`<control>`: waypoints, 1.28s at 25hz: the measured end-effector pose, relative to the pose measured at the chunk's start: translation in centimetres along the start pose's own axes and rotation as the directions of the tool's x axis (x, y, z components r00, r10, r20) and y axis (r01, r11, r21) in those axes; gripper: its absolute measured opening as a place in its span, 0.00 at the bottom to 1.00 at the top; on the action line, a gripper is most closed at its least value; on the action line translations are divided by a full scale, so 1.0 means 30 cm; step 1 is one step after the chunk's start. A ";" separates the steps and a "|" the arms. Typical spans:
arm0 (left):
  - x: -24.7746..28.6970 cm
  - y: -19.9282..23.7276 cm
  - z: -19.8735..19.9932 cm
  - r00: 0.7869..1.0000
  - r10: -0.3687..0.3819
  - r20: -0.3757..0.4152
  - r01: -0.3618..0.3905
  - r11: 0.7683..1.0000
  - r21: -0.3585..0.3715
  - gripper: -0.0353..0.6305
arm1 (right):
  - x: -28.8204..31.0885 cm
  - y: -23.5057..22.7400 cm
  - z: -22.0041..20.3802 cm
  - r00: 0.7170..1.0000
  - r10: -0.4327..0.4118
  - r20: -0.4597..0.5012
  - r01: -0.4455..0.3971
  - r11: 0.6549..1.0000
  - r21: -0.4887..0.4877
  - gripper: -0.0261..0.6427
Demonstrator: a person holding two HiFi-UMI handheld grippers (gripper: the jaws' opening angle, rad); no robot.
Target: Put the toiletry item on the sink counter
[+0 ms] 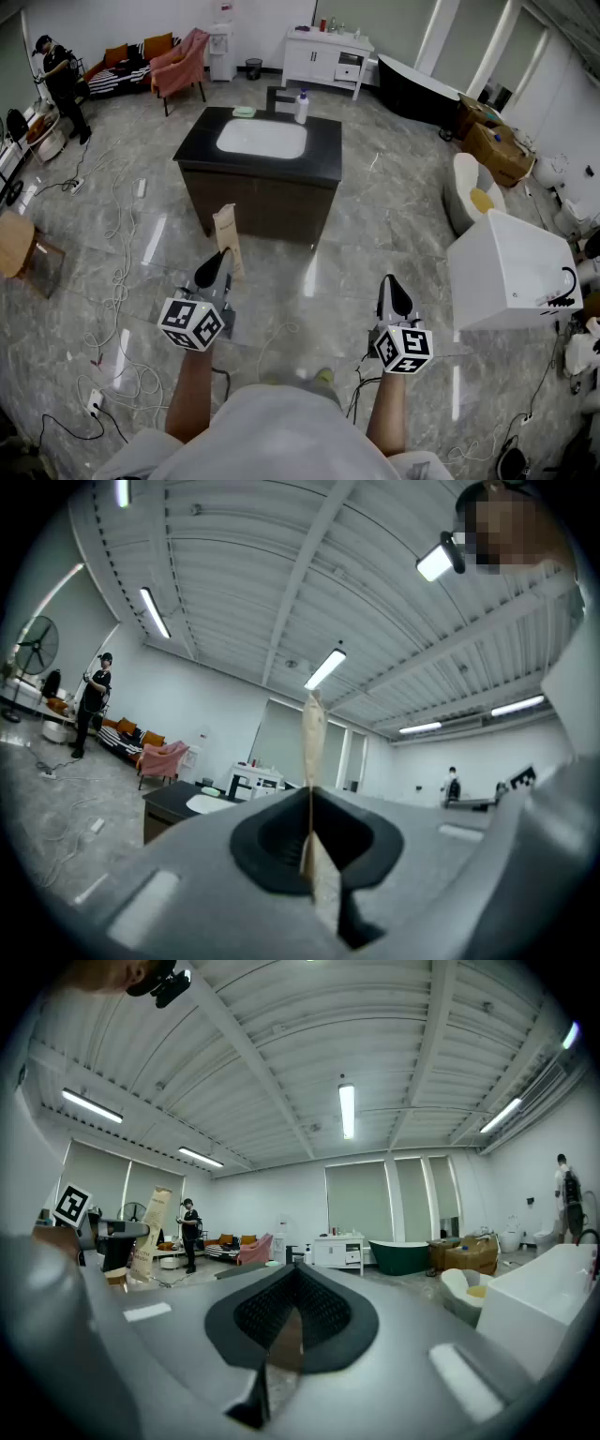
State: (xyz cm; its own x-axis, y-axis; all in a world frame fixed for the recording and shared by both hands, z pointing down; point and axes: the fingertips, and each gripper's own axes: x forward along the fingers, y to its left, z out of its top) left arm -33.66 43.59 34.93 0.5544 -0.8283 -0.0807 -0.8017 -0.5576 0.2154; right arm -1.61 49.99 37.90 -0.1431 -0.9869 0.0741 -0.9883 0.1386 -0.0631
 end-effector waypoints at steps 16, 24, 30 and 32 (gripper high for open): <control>-0.014 -0.037 -0.007 1.000 -0.026 -0.010 0.026 0.999 0.020 0.05 | -0.038 0.027 0.014 1.000 0.013 0.021 -0.012 0.999 -0.033 0.04; -0.030 -0.039 -0.036 0.999 -0.042 -0.020 0.042 0.999 0.005 0.05 | -0.071 0.055 -0.015 1.000 0.006 0.021 -0.005 0.999 -0.046 0.04; 0.005 -0.037 -0.054 0.998 -0.055 -0.039 0.056 0.998 0.008 0.05 | -0.066 0.025 -0.031 1.000 -0.028 0.003 0.028 0.999 -0.038 0.04; 0.030 -0.036 -0.060 0.998 -0.056 -0.043 0.056 0.998 0.007 0.05 | -0.048 0.007 -0.034 0.999 -0.033 0.000 0.033 0.999 -0.035 0.04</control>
State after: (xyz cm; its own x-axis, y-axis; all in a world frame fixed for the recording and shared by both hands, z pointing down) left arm -31.90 43.55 36.38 0.6075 -0.7927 -0.0510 -0.7707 -0.6037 0.2038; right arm -1.65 51.51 38.80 -0.1108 -0.9909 0.0765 -0.9937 0.1092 -0.0258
